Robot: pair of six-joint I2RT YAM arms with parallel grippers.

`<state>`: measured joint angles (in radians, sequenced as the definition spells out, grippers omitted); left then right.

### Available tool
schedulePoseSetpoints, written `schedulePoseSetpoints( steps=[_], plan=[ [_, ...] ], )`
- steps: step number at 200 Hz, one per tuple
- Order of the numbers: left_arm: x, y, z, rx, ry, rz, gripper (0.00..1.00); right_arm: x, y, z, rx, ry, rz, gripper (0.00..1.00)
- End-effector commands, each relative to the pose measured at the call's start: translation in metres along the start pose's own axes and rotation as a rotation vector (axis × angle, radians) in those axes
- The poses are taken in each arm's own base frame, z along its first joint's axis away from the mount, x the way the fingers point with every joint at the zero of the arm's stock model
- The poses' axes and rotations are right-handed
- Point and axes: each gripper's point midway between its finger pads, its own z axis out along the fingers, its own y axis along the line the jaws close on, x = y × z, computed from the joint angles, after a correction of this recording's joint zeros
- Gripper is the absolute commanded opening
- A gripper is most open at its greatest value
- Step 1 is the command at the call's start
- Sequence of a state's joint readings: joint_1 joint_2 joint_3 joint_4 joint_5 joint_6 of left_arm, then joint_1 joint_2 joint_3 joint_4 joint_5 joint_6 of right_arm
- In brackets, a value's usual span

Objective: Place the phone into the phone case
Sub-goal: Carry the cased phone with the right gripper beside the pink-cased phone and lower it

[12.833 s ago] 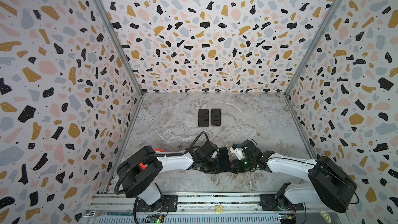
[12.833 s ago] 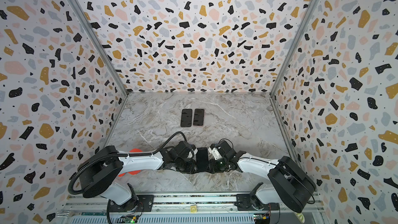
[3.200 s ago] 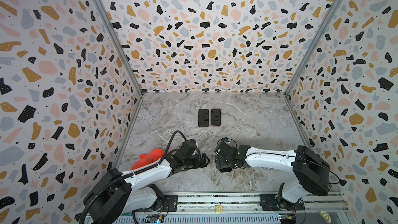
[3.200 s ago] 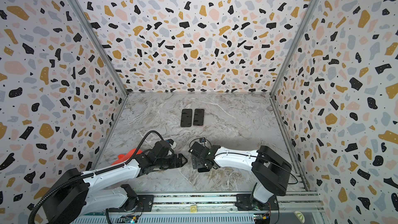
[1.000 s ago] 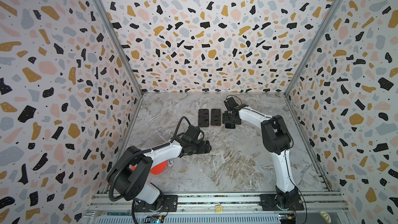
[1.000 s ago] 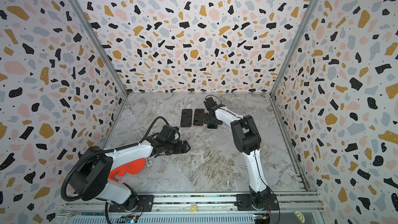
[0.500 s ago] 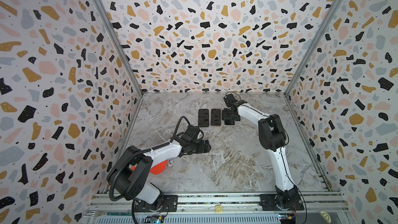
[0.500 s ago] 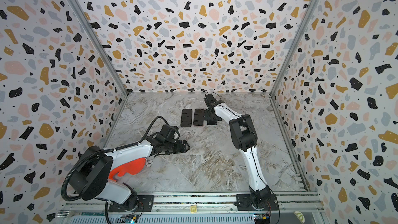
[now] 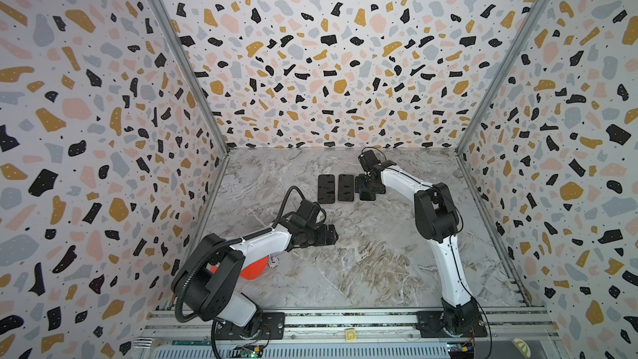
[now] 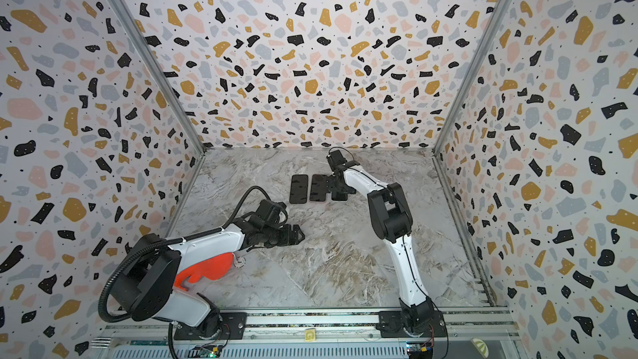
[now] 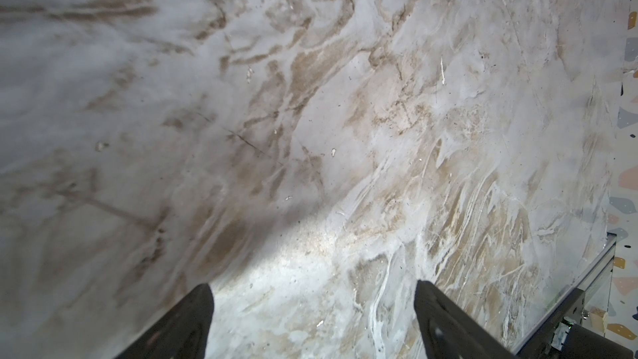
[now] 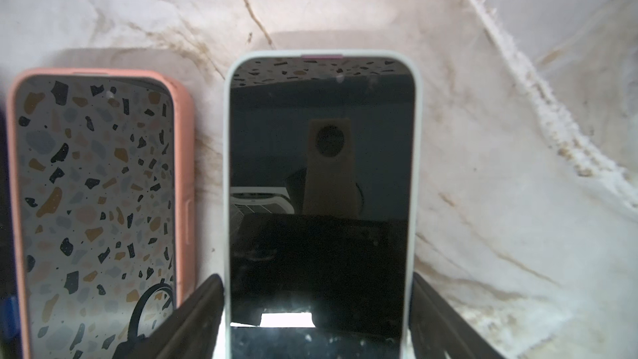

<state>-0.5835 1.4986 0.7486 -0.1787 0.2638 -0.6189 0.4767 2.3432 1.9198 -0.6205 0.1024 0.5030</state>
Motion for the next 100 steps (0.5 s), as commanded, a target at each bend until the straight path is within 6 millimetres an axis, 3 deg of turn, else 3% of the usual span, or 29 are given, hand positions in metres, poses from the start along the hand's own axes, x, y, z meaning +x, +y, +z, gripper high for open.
schedulePoseSetpoints(
  steps=[1, 32, 100],
  plan=[
    [-0.013, -0.006, -0.007, 0.007, -0.030, 0.021, 0.92, -0.015, 0.003, -0.031, -0.020, -0.033, 0.004, 0.84],
    [-0.016, -0.006, -0.009, -0.004, -0.038, 0.030, 0.92, -0.020, 0.004, -0.043, -0.026, -0.053, 0.001, 0.84],
    [-0.032, -0.012, -0.029, -0.027, -0.097, 0.071, 0.92, -0.022, 0.007, -0.104, -0.024, -0.182, -0.067, 0.85]
  ],
)
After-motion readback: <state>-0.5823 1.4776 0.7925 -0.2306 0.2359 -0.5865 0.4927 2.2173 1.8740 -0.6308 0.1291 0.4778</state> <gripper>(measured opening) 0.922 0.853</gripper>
